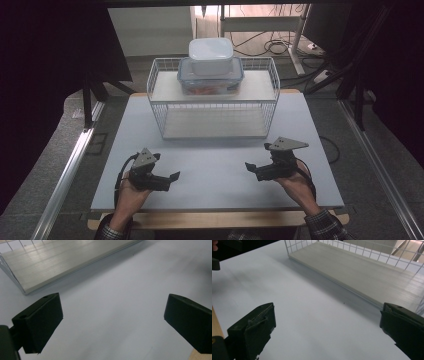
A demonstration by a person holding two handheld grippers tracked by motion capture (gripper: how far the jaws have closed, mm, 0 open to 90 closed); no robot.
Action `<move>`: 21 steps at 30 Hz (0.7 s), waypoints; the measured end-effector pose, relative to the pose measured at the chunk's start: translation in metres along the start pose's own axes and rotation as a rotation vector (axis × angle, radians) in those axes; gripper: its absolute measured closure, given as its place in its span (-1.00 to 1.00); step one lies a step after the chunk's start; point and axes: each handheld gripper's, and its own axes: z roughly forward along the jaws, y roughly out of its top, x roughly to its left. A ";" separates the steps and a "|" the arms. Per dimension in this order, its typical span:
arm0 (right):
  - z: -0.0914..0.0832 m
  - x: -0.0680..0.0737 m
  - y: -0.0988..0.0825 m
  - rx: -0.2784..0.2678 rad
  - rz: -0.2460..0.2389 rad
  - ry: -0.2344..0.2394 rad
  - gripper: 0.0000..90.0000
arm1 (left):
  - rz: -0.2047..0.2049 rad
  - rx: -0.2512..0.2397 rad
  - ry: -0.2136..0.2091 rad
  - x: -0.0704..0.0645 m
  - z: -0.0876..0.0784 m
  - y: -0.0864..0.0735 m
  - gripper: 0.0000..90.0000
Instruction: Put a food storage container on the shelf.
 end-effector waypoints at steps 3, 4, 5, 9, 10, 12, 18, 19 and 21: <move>-0.001 0.000 -0.004 0.004 0.004 -0.003 -0.99 | 0.003 0.011 0.008 0.000 0.001 -0.004 -0.96; -0.001 -0.001 -0.006 0.006 0.006 -0.004 -0.99 | -0.001 0.014 0.006 0.000 0.001 -0.006 -0.96; -0.002 -0.001 -0.009 0.008 0.010 -0.006 -0.99 | -0.006 0.018 0.004 0.001 0.001 -0.008 -0.96; -0.004 -0.003 -0.016 0.017 0.021 -0.010 -0.99 | -0.008 0.026 0.001 0.000 0.003 -0.013 -0.96; -0.004 -0.003 -0.016 0.017 0.021 -0.010 -0.99 | -0.008 0.029 0.000 -0.001 0.003 -0.014 -0.96; -0.004 -0.003 -0.021 0.028 0.024 -0.016 -0.99 | -0.006 0.036 -0.002 -0.001 0.004 -0.017 -0.97; -0.005 -0.006 -0.031 0.043 0.035 -0.018 -0.99 | -0.010 0.059 -0.002 -0.003 0.007 -0.026 -0.97; -0.005 -0.006 -0.031 0.043 0.035 -0.018 -0.99 | -0.010 0.059 -0.002 -0.003 0.007 -0.026 -0.97; -0.005 -0.006 -0.035 0.053 0.035 -0.021 -0.99 | -0.008 0.069 0.000 -0.003 0.008 -0.028 -0.98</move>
